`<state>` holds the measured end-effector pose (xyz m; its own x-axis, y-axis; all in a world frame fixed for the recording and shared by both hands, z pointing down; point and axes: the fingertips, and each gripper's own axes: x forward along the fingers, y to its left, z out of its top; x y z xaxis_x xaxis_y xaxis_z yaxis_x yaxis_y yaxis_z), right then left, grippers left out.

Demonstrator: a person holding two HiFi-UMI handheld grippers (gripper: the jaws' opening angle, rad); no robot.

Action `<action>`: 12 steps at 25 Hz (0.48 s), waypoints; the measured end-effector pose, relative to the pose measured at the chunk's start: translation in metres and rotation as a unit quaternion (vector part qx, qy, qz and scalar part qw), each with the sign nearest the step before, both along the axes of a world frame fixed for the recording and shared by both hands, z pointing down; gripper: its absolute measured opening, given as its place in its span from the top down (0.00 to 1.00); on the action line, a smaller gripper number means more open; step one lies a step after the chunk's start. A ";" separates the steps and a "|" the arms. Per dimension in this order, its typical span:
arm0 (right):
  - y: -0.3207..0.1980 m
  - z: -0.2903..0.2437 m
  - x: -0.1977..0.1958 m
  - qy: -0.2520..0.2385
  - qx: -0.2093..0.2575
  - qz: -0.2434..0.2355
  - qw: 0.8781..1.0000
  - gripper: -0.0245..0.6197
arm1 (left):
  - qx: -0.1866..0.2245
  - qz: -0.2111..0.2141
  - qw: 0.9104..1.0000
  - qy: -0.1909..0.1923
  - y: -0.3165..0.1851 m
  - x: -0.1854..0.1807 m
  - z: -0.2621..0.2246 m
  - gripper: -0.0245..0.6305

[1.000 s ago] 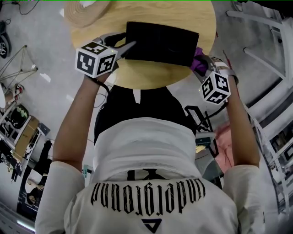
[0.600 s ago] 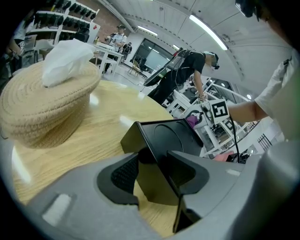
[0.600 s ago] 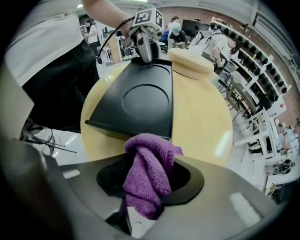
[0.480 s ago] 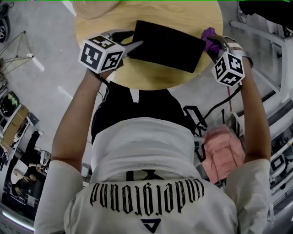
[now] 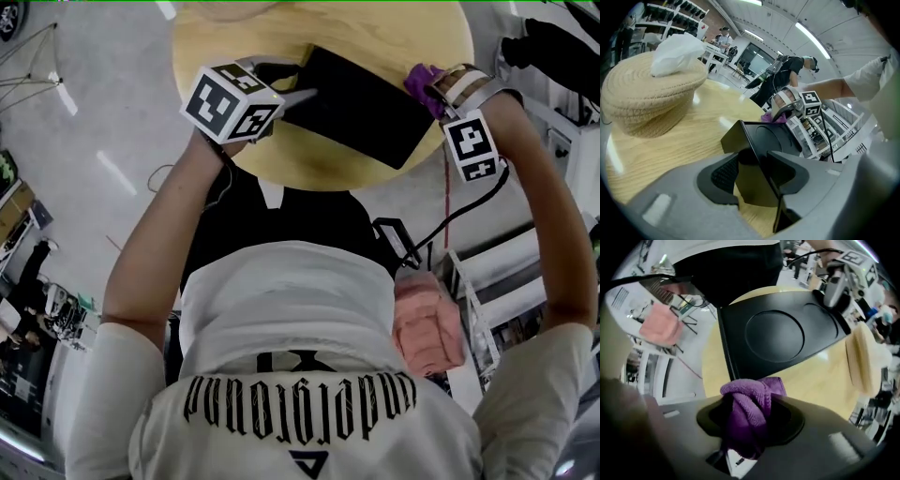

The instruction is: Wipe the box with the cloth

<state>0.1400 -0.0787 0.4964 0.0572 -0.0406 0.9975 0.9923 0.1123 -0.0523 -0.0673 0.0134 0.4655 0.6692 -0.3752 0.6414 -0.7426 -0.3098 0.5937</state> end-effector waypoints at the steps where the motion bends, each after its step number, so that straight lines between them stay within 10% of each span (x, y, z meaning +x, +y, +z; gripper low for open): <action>1: 0.003 -0.002 -0.007 0.003 -0.001 -0.028 1.000 0.72 | 0.001 -0.002 1.000 0.001 0.002 0.001 -0.003 0.65; 12: 0.046 -0.020 -0.188 -0.136 -0.008 -0.146 0.980 0.72 | 0.004 -0.008 1.000 0.007 0.010 0.008 -0.019 0.65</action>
